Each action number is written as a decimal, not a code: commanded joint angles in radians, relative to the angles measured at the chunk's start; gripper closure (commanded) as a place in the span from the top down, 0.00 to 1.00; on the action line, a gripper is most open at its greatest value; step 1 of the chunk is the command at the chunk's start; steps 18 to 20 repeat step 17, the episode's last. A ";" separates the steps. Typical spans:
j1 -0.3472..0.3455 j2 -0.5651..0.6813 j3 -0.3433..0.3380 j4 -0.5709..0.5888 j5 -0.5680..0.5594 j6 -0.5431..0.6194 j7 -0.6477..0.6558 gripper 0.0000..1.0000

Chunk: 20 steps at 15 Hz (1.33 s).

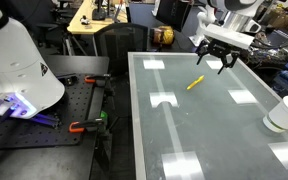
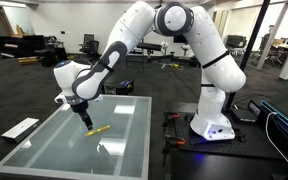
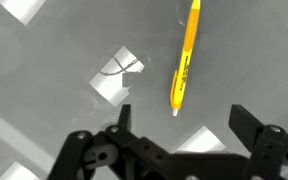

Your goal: Take the pen out of the cup and put it on the table

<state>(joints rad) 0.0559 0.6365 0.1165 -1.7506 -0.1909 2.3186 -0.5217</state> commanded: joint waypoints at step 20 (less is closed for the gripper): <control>-0.011 -0.088 0.008 -0.074 -0.006 0.110 0.016 1.00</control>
